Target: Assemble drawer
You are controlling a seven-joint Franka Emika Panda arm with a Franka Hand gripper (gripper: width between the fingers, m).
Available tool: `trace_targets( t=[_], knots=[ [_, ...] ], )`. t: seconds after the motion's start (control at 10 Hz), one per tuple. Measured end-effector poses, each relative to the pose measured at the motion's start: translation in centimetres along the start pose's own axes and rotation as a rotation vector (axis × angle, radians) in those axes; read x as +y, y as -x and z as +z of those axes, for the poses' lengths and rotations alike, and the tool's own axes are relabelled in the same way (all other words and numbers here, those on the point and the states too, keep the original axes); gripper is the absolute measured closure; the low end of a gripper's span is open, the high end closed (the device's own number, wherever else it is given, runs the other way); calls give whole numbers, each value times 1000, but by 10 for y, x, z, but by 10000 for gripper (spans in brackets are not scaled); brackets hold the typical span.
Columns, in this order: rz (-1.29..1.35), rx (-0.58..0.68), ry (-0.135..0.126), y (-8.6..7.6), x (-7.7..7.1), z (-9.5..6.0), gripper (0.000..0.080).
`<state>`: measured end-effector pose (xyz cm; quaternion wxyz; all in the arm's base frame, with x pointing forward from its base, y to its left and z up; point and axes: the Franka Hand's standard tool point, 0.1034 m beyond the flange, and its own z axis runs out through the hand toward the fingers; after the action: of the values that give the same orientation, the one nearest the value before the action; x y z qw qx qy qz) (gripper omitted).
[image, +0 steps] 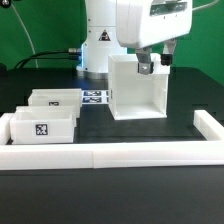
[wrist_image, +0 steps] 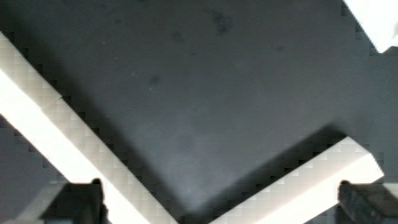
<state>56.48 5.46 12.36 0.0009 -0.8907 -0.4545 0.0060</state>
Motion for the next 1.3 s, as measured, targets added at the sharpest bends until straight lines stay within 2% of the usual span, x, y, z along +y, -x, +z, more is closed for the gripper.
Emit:
trace_targets(
  t=[0.5,0.6,0.8,1.1,1.3],
  knots=[
    [21,6,4,0,-1,-1,150],
    [81,18,18,5,-6,-4,150],
    [253,31,38,21,-33,-16,150],
    [420,26,40,39,-66,-28,150],
    [412,22,38,40,-66,-26,150]
  ],
)
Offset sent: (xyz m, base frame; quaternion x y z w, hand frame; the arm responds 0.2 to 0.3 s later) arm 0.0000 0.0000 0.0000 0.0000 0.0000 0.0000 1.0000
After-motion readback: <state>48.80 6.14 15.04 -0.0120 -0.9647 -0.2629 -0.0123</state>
